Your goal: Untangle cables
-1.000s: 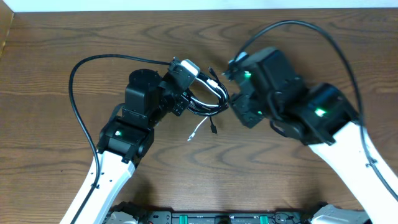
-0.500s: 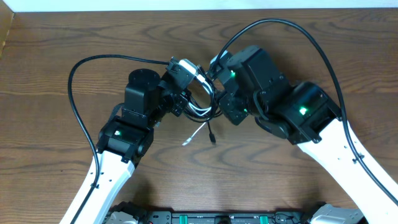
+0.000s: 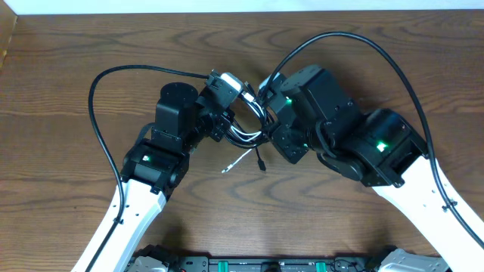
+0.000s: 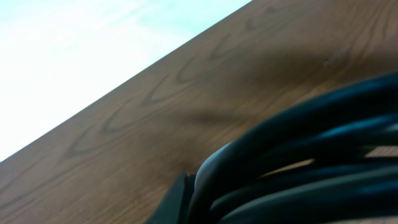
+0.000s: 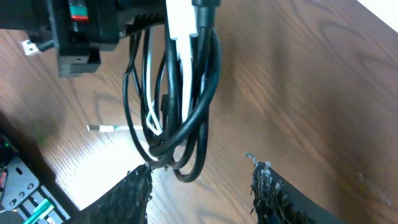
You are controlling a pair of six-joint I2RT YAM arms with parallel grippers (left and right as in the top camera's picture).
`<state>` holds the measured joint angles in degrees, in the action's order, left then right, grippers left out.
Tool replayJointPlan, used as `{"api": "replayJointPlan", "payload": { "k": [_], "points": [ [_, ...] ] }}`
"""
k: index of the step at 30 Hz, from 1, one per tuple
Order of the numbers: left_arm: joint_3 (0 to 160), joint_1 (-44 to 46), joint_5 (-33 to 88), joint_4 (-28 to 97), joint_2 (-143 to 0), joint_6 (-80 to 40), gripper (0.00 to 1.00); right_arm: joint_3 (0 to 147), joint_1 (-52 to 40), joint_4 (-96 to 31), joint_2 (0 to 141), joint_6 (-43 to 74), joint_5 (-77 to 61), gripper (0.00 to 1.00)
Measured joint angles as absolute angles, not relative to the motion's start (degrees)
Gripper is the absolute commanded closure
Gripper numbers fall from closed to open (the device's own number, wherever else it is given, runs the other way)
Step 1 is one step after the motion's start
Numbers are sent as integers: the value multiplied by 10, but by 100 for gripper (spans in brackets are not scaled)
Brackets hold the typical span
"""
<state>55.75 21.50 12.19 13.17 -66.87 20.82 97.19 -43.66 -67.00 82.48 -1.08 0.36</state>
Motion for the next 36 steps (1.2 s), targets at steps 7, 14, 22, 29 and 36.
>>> {"api": "replayJointPlan", "payload": {
  "k": [7, 14, 22, 29, 36],
  "points": [
    [557, 215, 122, 132, -669, 208, 93, 972, -443, -661, 819, -11, -1, 53],
    [557, 215, 122, 132, -669, 208, 93, 972, -444, -649, 820, -4, -3, 55],
    [557, 215, 122, 132, -669, 208, 93, 972, -447, -646, 846, -2, -3, 55],
    [557, 215, 122, 132, -669, 208, 93, 972, -447, -645, 853, 0, -3, 84],
    [557, 215, 124, 131, -669, 208, 93, 972, -447, -644, 853, 14, 32, 99]
  ]
}}
